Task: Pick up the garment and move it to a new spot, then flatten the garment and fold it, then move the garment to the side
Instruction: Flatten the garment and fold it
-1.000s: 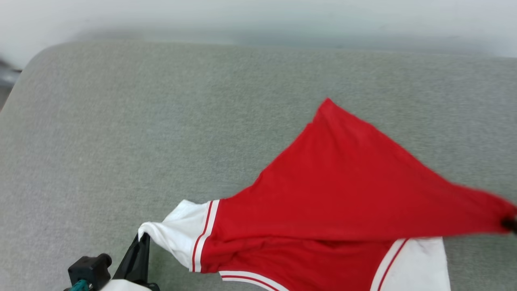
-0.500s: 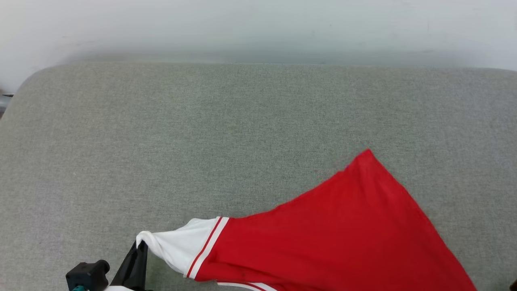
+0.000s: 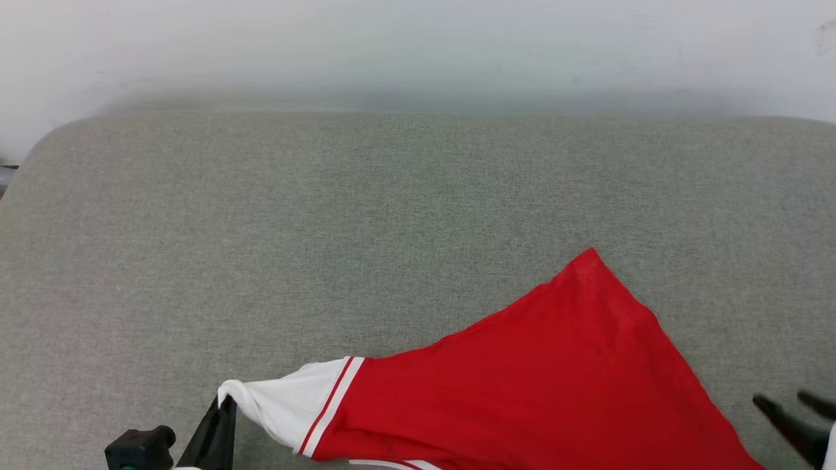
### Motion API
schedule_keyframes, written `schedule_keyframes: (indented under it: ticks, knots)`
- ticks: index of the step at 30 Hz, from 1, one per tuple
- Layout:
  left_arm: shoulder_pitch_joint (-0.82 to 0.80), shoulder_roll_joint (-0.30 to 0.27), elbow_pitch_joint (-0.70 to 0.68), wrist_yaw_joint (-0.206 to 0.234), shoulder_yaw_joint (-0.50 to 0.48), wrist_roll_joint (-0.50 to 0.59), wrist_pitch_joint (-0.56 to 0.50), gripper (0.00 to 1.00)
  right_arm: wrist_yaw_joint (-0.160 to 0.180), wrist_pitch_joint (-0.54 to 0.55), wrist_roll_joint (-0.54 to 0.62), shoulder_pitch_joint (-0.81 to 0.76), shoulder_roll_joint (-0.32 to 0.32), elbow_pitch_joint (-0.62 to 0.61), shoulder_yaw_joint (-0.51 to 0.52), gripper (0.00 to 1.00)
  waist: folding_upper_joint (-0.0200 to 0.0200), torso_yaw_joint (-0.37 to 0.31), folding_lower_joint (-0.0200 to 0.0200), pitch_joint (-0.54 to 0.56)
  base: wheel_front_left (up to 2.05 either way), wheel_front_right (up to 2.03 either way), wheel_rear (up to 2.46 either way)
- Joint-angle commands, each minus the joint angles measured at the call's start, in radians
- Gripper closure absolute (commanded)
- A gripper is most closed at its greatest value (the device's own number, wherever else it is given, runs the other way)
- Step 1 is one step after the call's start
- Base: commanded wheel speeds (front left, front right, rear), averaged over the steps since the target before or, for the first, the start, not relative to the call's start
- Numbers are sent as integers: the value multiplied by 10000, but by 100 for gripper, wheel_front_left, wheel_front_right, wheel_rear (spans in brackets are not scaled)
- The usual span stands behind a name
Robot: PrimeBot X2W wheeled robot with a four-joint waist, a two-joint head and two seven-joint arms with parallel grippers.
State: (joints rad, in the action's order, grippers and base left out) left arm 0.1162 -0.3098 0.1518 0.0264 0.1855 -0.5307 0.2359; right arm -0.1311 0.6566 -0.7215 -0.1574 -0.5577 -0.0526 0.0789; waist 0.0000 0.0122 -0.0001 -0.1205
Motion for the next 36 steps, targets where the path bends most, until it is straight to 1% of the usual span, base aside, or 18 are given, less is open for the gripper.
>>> schedule_keyframes:
  ticks: [1, 6, 10, 12, 19, 24, 31, 36]
  knots:
    - [2, -62, -71, 9, 12, 34, -1, 100, 8, -134, 38, 438, -70, -330, -8, 0, 0, 32, 1, -31, 0, 0, 0]
    - [-230, -73, -187, 14, 101, 100, -19, 100, 8, -32, 262, 1891, -326, -1063, -341, 0, 0, 148, 1, -275, 0, 0, 0]
    - [-475, -42, -277, -38, 207, 140, -17, 100, 8, 524, 493, 3341, -468, -1276, -1115, 0, 0, 327, 1, -585, 0, 0, 0]
    - [-612, -16, -315, -56, 243, 172, -7, 100, 8, 951, 624, 4079, -541, -1158, -1619, 0, 0, 426, 1, -754, 0, 0, 0]
    - [-1146, 133, -373, -148, 476, 265, 49, 100, 9, 2564, 804, 6406, -715, 182, -3428, 0, 0, 812, 1, -1313, 0, 0, 0]
    - [-1589, 255, -330, -248, 600, 342, 106, 100, 9, 3333, 924, 7549, -718, 1168, -4399, 0, 0, 1127, 1, -1752, 0, 0, 0]
    - [-2113, 469, -249, -384, 761, 431, 177, 100, 9, 3679, 1067, 8674, -516, 2299, -5342, 0, 0, 1492, 1, -2375, 0, 0, 0]
    - [-2309, 553, -159, -446, 742, 435, 239, 100, 9, 3820, 1065, 8927, -644, 2809, -6085, 0, 0, 1614, 1, -2673, 0, 0, 0]
